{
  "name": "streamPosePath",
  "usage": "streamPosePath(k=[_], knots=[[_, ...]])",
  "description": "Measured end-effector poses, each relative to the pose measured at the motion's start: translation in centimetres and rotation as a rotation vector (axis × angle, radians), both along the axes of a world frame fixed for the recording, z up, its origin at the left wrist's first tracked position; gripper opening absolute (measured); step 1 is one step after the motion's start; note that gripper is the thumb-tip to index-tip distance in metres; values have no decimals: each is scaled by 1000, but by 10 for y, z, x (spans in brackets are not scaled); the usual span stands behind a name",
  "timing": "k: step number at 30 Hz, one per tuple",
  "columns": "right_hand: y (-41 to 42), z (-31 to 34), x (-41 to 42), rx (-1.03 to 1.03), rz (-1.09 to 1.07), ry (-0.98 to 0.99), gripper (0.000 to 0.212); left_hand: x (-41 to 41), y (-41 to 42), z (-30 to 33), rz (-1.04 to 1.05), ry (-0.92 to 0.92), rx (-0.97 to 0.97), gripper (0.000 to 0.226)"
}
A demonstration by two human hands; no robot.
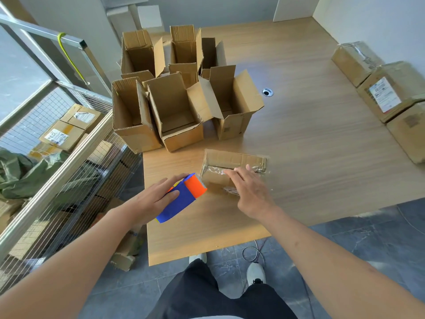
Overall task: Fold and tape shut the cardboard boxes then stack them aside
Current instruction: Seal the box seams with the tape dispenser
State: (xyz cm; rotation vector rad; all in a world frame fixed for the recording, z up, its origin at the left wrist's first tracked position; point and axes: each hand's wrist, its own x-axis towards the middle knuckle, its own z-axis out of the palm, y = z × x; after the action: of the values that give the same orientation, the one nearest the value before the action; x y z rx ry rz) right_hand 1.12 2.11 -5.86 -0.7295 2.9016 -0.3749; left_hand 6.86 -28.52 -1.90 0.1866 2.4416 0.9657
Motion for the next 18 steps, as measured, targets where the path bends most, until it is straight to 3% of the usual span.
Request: streamPosePath(k=[6, 10, 18], knots=[[-13, 4, 1, -7, -138, 105, 52, 2, -1, 19, -1, 88, 53, 56], [-38, 1, 2, 135, -245, -39, 76, 4, -2, 24, -51, 151, -17, 64], [-13, 2, 4, 67, 20, -187, 66, 7, -2, 31, -134, 229, -45, 74]])
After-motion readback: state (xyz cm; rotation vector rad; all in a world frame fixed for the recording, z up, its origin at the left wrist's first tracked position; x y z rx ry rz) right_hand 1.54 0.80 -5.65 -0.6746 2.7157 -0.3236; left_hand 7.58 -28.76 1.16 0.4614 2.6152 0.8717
